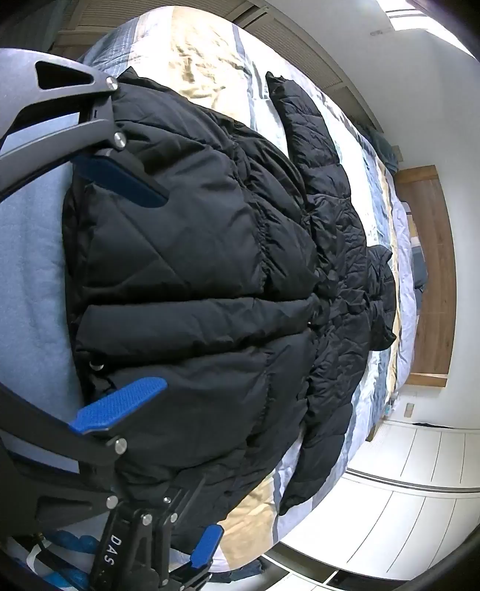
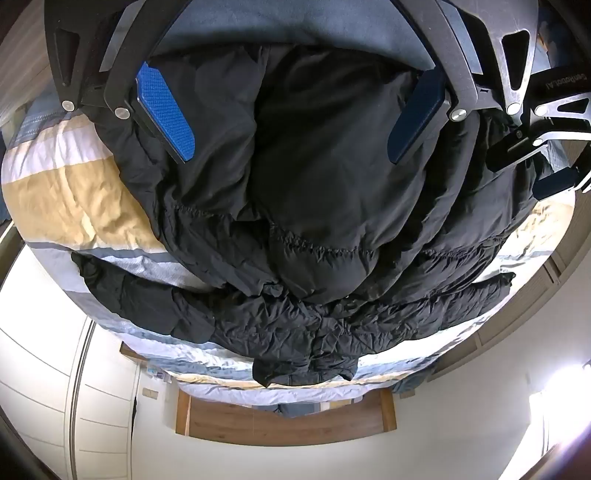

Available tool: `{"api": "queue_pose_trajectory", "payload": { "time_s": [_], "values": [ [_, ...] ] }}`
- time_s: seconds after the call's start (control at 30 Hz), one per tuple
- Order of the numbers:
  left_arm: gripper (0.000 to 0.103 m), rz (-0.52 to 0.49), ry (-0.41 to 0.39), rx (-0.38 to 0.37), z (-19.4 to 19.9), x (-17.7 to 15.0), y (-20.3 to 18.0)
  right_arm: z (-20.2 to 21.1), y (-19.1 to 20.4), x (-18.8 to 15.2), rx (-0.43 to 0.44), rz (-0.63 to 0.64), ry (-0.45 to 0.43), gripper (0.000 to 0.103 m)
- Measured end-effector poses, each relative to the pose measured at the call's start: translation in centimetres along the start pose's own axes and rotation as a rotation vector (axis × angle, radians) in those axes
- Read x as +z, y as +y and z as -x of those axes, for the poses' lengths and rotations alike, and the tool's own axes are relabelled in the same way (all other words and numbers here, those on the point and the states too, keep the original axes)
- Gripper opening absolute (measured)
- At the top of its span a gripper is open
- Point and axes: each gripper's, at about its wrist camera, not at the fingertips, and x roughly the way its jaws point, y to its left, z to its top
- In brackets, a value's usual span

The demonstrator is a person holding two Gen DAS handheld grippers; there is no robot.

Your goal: Fold large clothes

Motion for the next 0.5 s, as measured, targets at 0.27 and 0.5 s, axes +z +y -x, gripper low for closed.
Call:
{"api": "queue_pose_trajectory", "payload": {
  "time_s": [0.27,0.5],
  "values": [
    [0.094,-0.002,-0.001,0.006,-0.02,0.02,-0.01,-0.09,-0.11,-0.02,-0.007,0.0,0.002,0.102],
    [0.094,-0.001,-0.008,0.009,0.4,0.31,-0.18,0.11,-0.21,0.08,-0.005,0.001,0.001,0.102]
  ]
}}
